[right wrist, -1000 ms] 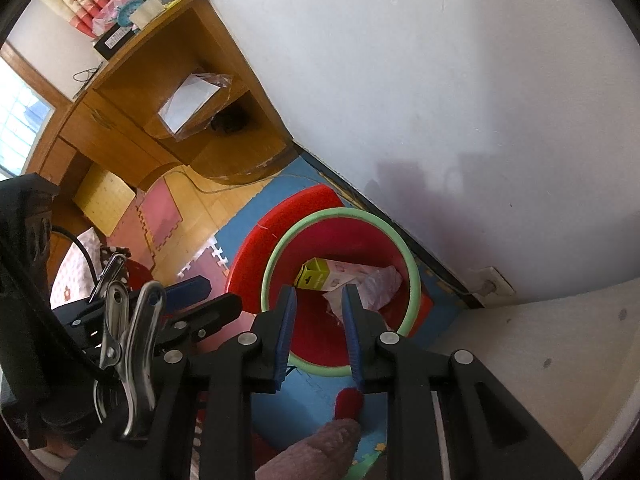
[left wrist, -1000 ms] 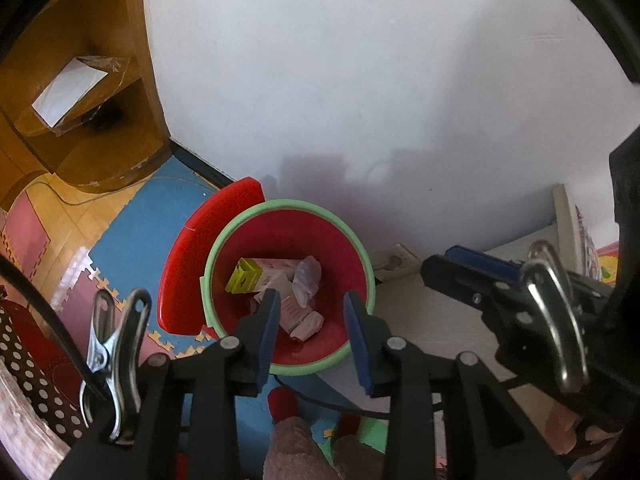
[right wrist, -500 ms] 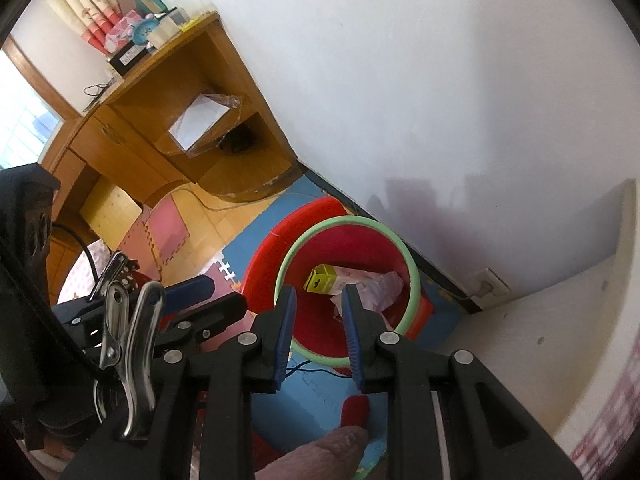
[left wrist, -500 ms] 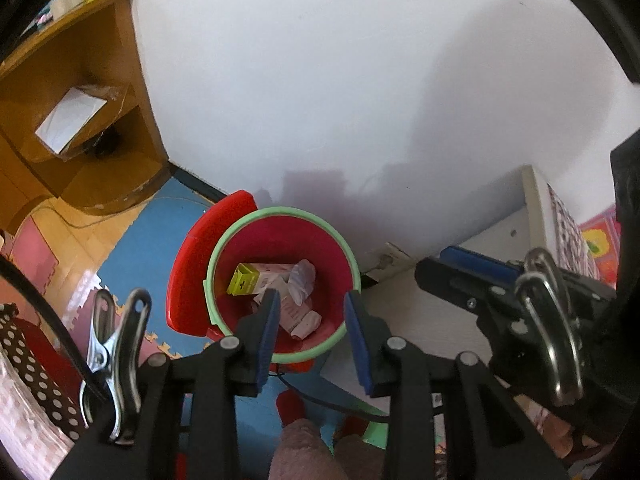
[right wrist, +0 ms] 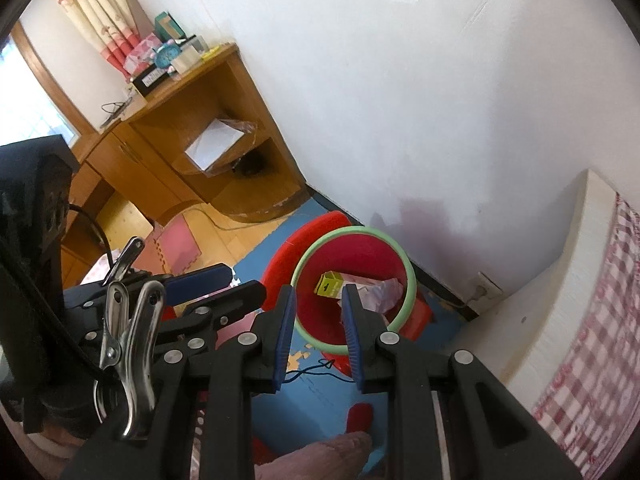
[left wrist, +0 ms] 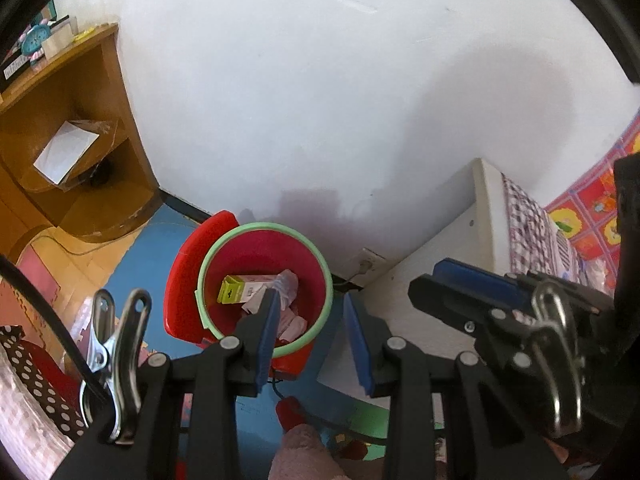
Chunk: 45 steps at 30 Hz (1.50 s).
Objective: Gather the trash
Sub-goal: 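Move both grippers back from the bucket toward the trash on the bed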
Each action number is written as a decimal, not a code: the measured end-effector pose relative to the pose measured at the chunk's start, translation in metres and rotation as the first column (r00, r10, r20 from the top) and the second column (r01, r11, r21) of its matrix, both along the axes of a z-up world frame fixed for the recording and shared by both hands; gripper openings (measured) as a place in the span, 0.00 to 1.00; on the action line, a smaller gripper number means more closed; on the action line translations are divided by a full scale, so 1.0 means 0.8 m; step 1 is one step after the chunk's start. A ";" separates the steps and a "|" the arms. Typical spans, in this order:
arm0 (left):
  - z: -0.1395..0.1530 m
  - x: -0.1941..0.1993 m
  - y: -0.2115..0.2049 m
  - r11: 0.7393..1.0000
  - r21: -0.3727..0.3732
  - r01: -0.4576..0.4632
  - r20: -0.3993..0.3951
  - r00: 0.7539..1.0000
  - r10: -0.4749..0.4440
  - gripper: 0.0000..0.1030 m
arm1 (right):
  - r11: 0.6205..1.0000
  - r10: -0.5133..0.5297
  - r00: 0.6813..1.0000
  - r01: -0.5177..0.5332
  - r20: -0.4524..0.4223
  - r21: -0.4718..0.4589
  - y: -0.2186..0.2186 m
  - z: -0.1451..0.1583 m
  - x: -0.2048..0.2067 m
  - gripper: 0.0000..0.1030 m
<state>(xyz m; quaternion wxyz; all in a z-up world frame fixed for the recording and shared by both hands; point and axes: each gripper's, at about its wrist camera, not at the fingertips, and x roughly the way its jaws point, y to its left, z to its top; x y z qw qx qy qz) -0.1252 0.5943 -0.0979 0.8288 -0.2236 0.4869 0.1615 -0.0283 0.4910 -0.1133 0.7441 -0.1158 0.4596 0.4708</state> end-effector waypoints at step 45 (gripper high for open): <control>0.153 -0.014 -0.406 0.935 0.116 0.336 0.141 0.926 -0.350 0.34 | 0.888 -0.402 0.912 0.365 0.087 0.280 -0.482 0.116 -0.120 0.24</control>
